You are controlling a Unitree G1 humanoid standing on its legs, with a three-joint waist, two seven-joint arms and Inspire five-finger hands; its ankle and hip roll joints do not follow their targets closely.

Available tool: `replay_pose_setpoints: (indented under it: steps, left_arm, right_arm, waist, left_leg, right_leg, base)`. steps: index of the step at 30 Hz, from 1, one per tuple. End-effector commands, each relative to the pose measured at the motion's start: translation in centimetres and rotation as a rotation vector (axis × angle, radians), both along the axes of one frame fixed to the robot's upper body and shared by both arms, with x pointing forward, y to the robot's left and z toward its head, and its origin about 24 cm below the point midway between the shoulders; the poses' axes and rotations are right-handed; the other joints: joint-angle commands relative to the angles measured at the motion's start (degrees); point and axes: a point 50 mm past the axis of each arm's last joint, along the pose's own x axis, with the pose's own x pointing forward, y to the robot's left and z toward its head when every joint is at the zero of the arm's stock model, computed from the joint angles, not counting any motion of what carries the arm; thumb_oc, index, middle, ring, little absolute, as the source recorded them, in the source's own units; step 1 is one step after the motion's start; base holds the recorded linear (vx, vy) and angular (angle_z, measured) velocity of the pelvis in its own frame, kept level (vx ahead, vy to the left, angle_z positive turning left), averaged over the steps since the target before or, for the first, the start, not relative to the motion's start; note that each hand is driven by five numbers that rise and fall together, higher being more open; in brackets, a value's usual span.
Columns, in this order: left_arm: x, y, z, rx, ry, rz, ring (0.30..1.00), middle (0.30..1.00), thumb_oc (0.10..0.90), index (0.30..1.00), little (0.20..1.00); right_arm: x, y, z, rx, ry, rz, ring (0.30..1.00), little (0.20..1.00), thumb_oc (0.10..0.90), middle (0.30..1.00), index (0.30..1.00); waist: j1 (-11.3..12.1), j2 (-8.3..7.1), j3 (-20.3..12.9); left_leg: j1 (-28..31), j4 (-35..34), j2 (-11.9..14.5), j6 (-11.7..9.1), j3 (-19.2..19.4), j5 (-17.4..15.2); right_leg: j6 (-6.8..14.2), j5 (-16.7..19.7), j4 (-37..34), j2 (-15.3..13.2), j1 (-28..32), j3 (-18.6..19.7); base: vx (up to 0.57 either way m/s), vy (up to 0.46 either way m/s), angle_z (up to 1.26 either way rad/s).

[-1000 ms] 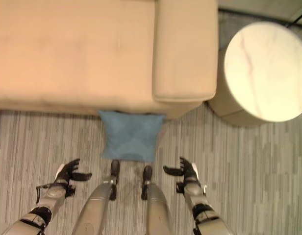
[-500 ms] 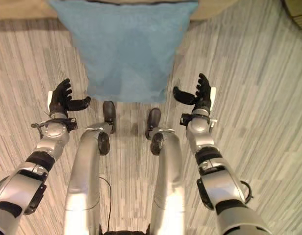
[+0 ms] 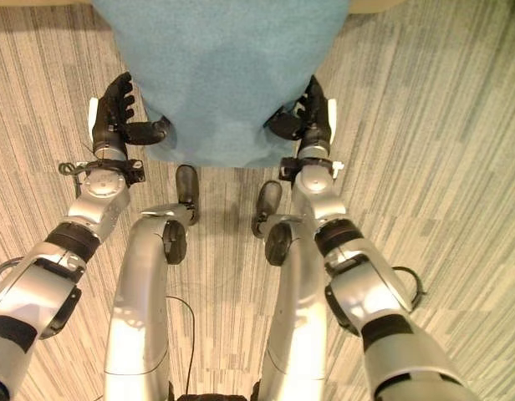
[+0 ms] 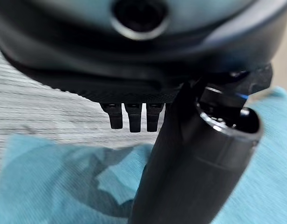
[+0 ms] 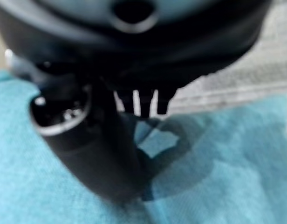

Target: Pick up all the scattered cushions and arrange them neatly on the sofa.

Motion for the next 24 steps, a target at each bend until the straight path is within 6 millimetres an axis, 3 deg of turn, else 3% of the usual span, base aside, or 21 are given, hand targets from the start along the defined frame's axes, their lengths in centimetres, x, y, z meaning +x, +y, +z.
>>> replay_pose_setpoints:
  steps: [1, 2, 3, 4, 9, 14, 17, 18, 19, 21, 22, 23, 24]
  left_arm:
    - [-0.5, -3.1, 2.8, -0.106, -0.175, -0.095, 0.9, 0.9, 0.8, 0.9, 0.9]
    - [-0.6, -4.0, 3.3, -0.115, -0.194, -0.123, 0.9, 0.9, 0.8, 0.9, 0.9]
    - [-0.7, -4.6, 3.7, -0.126, -0.21, -0.146, 0.352, 0.352, 0.435, 0.352, 0.352]
    - [-1.0, -5.7, 4.2, -0.162, -0.233, -0.19, 0.3, 0.3, 0.4, 0.3, 0.3]
    - [-1.7, -6.4, 4.9, -0.245, -0.287, -0.26, 0.3, 0.3, 0.4, 0.3, 0.3]
    - [-2.9, -6.4, 2.8, -0.269, -0.286, -0.302, 0.3, 0.3, 0.4, 0.3, 0.3]
    - [-4.2, -6.9, -0.1, -0.25, -0.25, -0.34, 0.3, 0.3, 0.4, 0.3, 0.3]
    - [-4.3, -6.9, -0.3, -0.25, -0.247, -0.34, 0.3, 0.3, 0.4, 0.3, 0.3]
    - [-5.2, -7.0, -1.8, -0.241, -0.229, -0.367, 0.3, 0.3, 0.4, 0.3, 0.3]
    - [-5.7, -7.2, -2.7, -0.252, -0.218, -0.381, 0.3, 0.3, 0.4, 0.3, 0.3]
    - [-6.8, -7.5, -4.8, -0.263, -0.171, -0.414, 0.3, 0.3, 0.4, 0.3, 0.3]
    - [-6.8, -7.5, -4.8, -0.263, -0.171, -0.414, 0.3, 0.3, 0.4, 0.3, 0.3]
    - [-8.2, -7.1, -7.9, -0.29, -0.088, -0.427, 0.3, 0.3, 0.4, 0.3, 0.3]
  right_arm:
    - [-1.4, 7.4, 4.8, 0.016, -0.234, 0.276, 0.747, 0.747, 0.698, 0.747, 0.747]
    - [-1.6, 8.2, 4.8, 0.033, -0.241, 0.302, 0.476, 0.476, 0.518, 0.476, 0.476]
    - [-1.9, 9.0, 4.9, 0.045, -0.25, 0.33, 0.3, 0.3, 0.4, 0.3, 0.3]
    - [-2.3, 9.7, 4.9, 0.066, -0.271, 0.364, 0.3, 0.3, 0.4, 0.3, 0.3]
    - [-3.0, 9.1, 5.0, 0.089, -0.327, 0.378, 0.3, 0.3, 0.4, 0.3, 0.3]
    - [-4.3, 7.2, 3.4, 0.183, -0.372, 0.371, 0.3, 0.3, 0.4, 0.3, 0.3]
    - [-5.9, 5.9, 1.3, 0.13, -0.389, 0.347, 0.3, 0.3, 0.4, 0.3, 0.3]
    - [-6.0, 5.9, 1.2, 0.129, -0.386, 0.345, 0.3, 0.3, 0.4, 0.3, 0.3]
    - [-6.8, 5.2, 0.0, 0.08, -0.385, 0.326, 0.3, 0.3, 0.4, 0.3, 0.3]
    - [-7.3, 4.8, -0.8, 0.088, -0.38, 0.322, 0.3, 0.3, 0.4, 0.3, 0.3]
    - [-8.3, 4.1, -2.6, 0.07, -0.347, 0.313, 0.3, 0.3, 0.4, 0.3, 0.3]
    - [-8.3, 4.1, -2.6, 0.07, -0.347, 0.313, 0.3, 0.3, 0.4, 0.3, 0.3]
    - [-9.7, 3.3, -5.8, 0.094, -0.264, 0.314, 0.3, 0.3, 0.4, 0.3, 0.3]
  waist:
    - [0.6, 0.27, -1.77]
    - [0.57, 0.23, -1.77]
    - [0.48, 0.13, -1.77]
    - [0.24, -0.01, -1.79]
    - [-0.74, -0.14, -2.1]
    - [-1.19, 1.82, -11.29]
    - [-1.8, 1.83, -12.7]
    - [-1.8, 1.89, -12.59]
    - [-1.84, 2.0, -13.38]
    - [-1.76, 2.05, -13.94]
    - [-1.62, 2.02, -15.18]
    - [-1.62, 2.03, -15.12]
    - [-1.36, 1.69, -16.91]
  left_leg:
    - [4.02, 0.8, -1.59, -0.62, -4.04, -7.0]
    - [4.02, 1.11, -1.72, -0.61, -4.25, -6.93]
    - [4.02, 1.07, -1.75, -0.68, -4.23, -6.8]
    - [4.02, 1.0, -1.94, -0.72, -4.26, -6.42]
    - [4.02, -0.1, -2.47, -1.02, -4.61, -4.64]
    - [4.72, -11.61, -2.87, -1.99, -5.18, -0.42]
    - [14.7, -20.45, -3.46, -2.42, -5.59, 1.48]
    - [15.18, -20.76, -3.48, -2.42, -5.65, 1.6]
    - [20.25, -24.87, -3.42, -2.77, -6.2, 2.37]
    - [23.06, -27.33, -3.42, -3.01, -6.75, 2.82]
    - [28.69, -31.7, -2.99, -3.49, -7.55, 3.58]
    - [28.79, -31.76, -2.98, -3.49, -7.56, 3.6]
    - [38.13, -39.22, -3.01, -4.13, -8.65, 5.12]
  right_leg:
    - [3.71, -0.01, -4.59, -0.97, 6.62, 1.68]
    - [3.74, 0.09, -4.47, -0.9, 6.67, 1.76]
    - [3.77, 0.24, -4.38, -0.89, 6.71, 1.8]
    - [3.81, 0.62, -4.5, -0.88, 6.89, 1.76]
    - [4.13, 2.71, -6.47, -0.24, 7.83, 1.34]
    - [4.83, 5.17, -18.39, 0.06, 10.24, -1.8]
    - [5.66, 6.44, -26.45, 0.65, 19.49, -3.34]
    - [5.65, 6.55, -26.77, 0.64, 19.99, -3.42]
    - [6.2, 7.5, -30.64, 0.63, 24.87, -4.23]
    - [6.38, 7.91, -32.9, 0.53, 27.53, -4.6]
    - [6.85, 9.02, -37.41, -0.07, 32.9, -5.39]
    - [6.85, 9.05, -37.47, -0.07, 33.01, -5.41]
    - [7.4, 10.23, -44.36, -0.21, 42.02, -7.21]
  base:
    - [0.0, 0.0, 0.0]
    - [0.0, 0.0, 0.0]
    - [0.0, 0.0, 0.0]
    - [0.0, 0.0, 0.0]
    - [-0.05, 0.023, -0.01]
    - [-0.08, 0.009, 0.02]
    - [-0.13, -0.038, 0.03]
    - [-0.07, -0.034, 0.16]
    - [-0.04, -0.047, 0.16]
    - [-0.03, -0.055, 0.16]
    - [-0.03, -0.041, 0.18]
    - [-0.04, -0.13, 0.15]
    - [-0.02, -0.09, 0.13]
